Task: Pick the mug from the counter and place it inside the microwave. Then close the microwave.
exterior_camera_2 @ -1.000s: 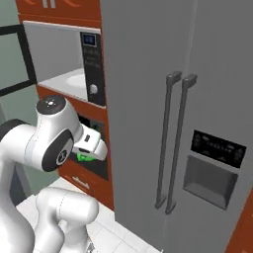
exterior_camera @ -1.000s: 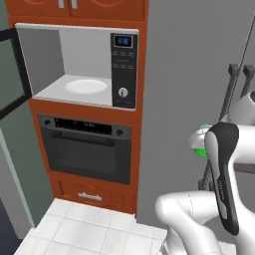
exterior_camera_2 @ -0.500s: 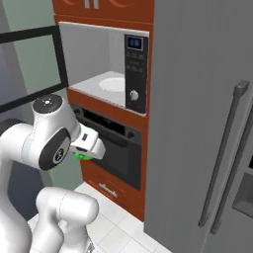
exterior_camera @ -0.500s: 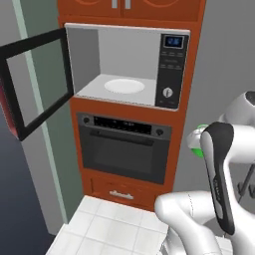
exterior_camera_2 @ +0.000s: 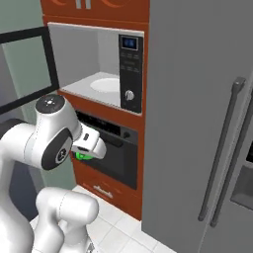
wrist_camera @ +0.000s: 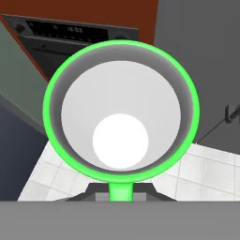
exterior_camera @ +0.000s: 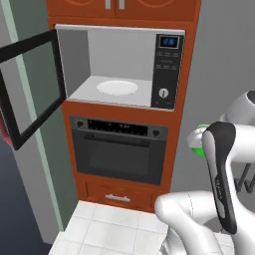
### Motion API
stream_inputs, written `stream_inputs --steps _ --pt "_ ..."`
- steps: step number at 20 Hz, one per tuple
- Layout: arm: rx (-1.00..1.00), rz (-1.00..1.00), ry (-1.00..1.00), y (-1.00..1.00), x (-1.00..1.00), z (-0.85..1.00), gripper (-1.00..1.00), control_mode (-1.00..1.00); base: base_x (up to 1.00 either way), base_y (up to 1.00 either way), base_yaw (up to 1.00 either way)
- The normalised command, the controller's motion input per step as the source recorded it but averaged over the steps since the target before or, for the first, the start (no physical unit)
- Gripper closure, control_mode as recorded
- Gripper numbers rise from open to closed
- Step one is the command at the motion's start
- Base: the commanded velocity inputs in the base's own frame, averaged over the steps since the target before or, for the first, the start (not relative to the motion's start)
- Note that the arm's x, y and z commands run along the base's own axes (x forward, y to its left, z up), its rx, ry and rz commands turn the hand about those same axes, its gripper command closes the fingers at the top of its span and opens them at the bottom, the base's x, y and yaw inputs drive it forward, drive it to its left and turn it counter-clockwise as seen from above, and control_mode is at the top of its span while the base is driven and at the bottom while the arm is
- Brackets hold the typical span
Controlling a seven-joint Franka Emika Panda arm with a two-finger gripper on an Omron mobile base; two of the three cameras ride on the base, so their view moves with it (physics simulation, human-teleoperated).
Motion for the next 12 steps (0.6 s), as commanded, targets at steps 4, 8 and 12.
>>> stream_inputs --steps 4,8,12 --pt "0.00 0.00 0.00 0.00 0.00 0.00 1.00 1.00 0.00 0.58 -0.34" --pt "0.00 0.00 0.00 0.00 0.00 0.00 1.00 1.00 0.00 0.63 -0.33" --pt "0.00 0.00 0.00 0.00 0.00 0.00 1.00 1.00 0.00 0.59 -0.32"
